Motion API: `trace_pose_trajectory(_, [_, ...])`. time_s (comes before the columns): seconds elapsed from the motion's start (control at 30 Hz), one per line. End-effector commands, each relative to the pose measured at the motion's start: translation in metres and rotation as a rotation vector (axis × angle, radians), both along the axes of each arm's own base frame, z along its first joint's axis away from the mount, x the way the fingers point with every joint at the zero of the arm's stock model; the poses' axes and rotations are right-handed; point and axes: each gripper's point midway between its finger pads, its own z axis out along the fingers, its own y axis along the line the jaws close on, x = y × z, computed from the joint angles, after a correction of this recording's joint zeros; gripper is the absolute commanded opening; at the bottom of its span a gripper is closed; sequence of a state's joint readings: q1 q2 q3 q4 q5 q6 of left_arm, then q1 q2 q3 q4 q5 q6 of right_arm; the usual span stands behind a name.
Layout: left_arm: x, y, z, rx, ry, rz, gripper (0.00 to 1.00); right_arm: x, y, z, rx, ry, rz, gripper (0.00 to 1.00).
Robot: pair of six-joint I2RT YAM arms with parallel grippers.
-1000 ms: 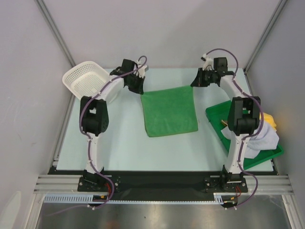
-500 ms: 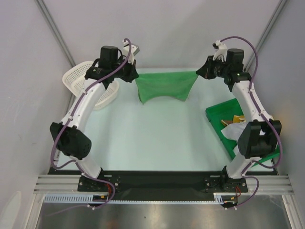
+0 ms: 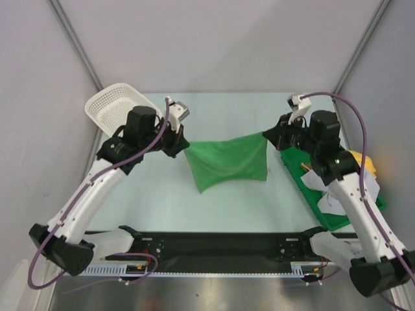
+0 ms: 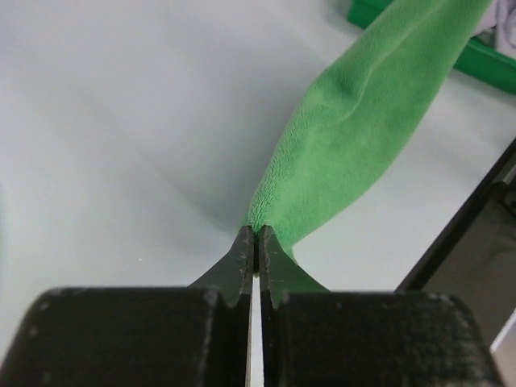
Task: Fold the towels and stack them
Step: Fold the towel
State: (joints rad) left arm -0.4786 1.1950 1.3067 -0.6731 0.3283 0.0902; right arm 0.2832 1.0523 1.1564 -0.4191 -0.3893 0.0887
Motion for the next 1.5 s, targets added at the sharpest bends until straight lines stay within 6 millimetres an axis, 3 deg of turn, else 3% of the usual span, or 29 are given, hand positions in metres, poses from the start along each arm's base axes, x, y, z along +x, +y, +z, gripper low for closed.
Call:
trace_pose_trajectory(0.0, [-0.017,0.005,0.016,-0.071,-0.02,0.051,0.0,-0.031,-0.001,0.007,0.039,-0.028,-0.062,0.0])
trace_pose_trajectory(0.07, [-0.021,0.007,0.014,-0.087,-0.001,0.069,0.0,-0.037,0.003,-0.011,0.045,-0.008,-0.062,0.0])
trace_pose_trajectory(0.13, [-0.016,0.007,-0.002,-0.063,0.025,0.086,0.0,-0.03,0.007,-0.017,0.083,-0.025,-0.069,0.0])
trace_pose_trajectory(0.17, [-0.009,0.006,-0.016,-0.038,0.051,0.096,0.01,-0.026,0.009,-0.033,0.076,-0.001,-0.072,0.0])
trace_pose_trajectory(0.23, [0.001,0.003,-0.038,-0.004,0.088,0.098,0.0,-0.009,0.013,-0.051,0.06,0.013,-0.088,0.0])
trace_pose_trajectory(0.27, [0.01,0.002,-0.059,0.028,0.135,0.108,0.0,-0.001,0.016,-0.053,0.061,-0.001,-0.09,0.0])
trace_pose_trajectory(0.3, [0.015,0.002,-0.069,0.044,0.155,0.114,0.0,0.011,0.02,-0.075,0.032,0.044,-0.092,0.0])
trace_pose_trajectory(0.4, [0.047,0.005,-0.1,0.067,0.191,0.161,0.0,0.036,0.028,-0.092,0.006,0.037,-0.084,0.0])
trace_pose_trajectory(0.43, [0.06,0.003,-0.101,0.06,0.19,0.167,0.0,0.05,0.028,-0.113,-0.024,0.084,-0.097,0.0])
trace_pose_trajectory(0.47, [0.073,0.007,-0.107,0.06,0.202,0.186,0.0,0.063,0.028,-0.118,-0.028,0.074,-0.103,0.0])
trace_pose_trajectory(0.5, [0.084,0.006,-0.135,0.086,0.265,0.192,0.0,0.075,0.028,-0.121,-0.025,0.07,-0.113,0.0])
trace_pose_trajectory(0.53, [0.1,0.005,-0.134,0.098,0.241,0.178,0.0,0.09,0.023,-0.12,-0.021,0.066,-0.134,0.0])
trace_pose_trajectory(0.57, [0.112,0.011,-0.142,0.107,0.259,0.196,0.0,0.104,0.024,-0.146,-0.043,0.12,-0.13,0.0])
trace_pose_trajectory(0.63, [0.139,0.014,-0.172,0.145,0.331,0.201,0.0,0.133,0.023,-0.164,-0.066,0.147,-0.141,0.0])
trace_pose_trajectory(0.73, [0.17,0.014,-0.197,0.17,0.374,0.197,0.0,0.158,0.025,-0.18,-0.093,0.168,-0.143,0.0])
trace_pose_trajectory(0.77, [0.178,0.017,-0.199,0.168,0.371,0.207,0.0,0.172,0.026,-0.173,-0.084,0.145,-0.149,0.0])
trace_pose_trajectory(0.8, [0.187,0.017,-0.199,0.162,0.363,0.21,0.0,0.181,0.029,-0.196,-0.097,0.183,-0.139,0.0])
trace_pose_trajectory(0.83, [0.201,0.014,-0.192,0.141,0.329,0.218,0.0,0.188,0.03,-0.2,-0.098,0.192,-0.139,0.0])
trace_pose_trajectory(0.87, [0.209,0.018,-0.201,0.14,0.334,0.228,0.01,0.2,0.032,-0.197,-0.101,0.189,-0.145,0.0])
trace_pose_trajectory(0.9, [0.22,0.017,-0.197,0.132,0.314,0.237,0.01,0.206,0.03,-0.215,-0.112,0.225,-0.153,0.0])
trace_pose_trajectory(0.93, [0.226,0.018,-0.199,0.132,0.315,0.245,0.02,0.211,0.029,-0.221,-0.114,0.236,-0.161,0.0])
trace_pose_trajectory(0.97, [0.23,0.022,-0.211,0.142,0.334,0.255,0.08,0.217,0.028,-0.221,-0.11,0.233,-0.167,0.0])
trace_pose_trajectory(1.1, [0.249,0.033,-0.216,0.17,0.325,0.299,0.24,0.239,0.013,-0.224,-0.104,0.237,-0.227,0.01])
trace_pose_trajectory(1.13, [0.25,0.035,-0.217,0.175,0.325,0.309,0.34,0.241,0.011,-0.229,-0.098,0.253,-0.237,0.05])
trace_pose_trajectory(1.23, [0.257,0.046,-0.206,0.211,0.295,0.373,0.35,0.25,0.0,-0.222,-0.099,0.252,-0.28,0.2])
trace_pose_trajectory(1.33, [0.259,0.062,-0.178,0.235,0.253,0.467,0.46,0.248,-0.014,-0.214,-0.138,0.271,-0.347,0.21])
trace_pose_trajectory(1.4, [0.246,0.06,-0.167,0.214,0.278,0.468,0.46,0.239,-0.02,-0.202,-0.136,0.299,-0.382,0.23])
trace_pose_trajectory(1.43, [0.238,0.057,-0.149,0.178,0.278,0.487,0.46,0.234,-0.019,-0.199,-0.131,0.315,-0.385,0.26])
trace_pose_trajectory(1.47, [0.23,0.055,-0.146,0.162,0.298,0.488,0.47,0.22,-0.016,-0.193,-0.137,0.358,-0.381,0.28])
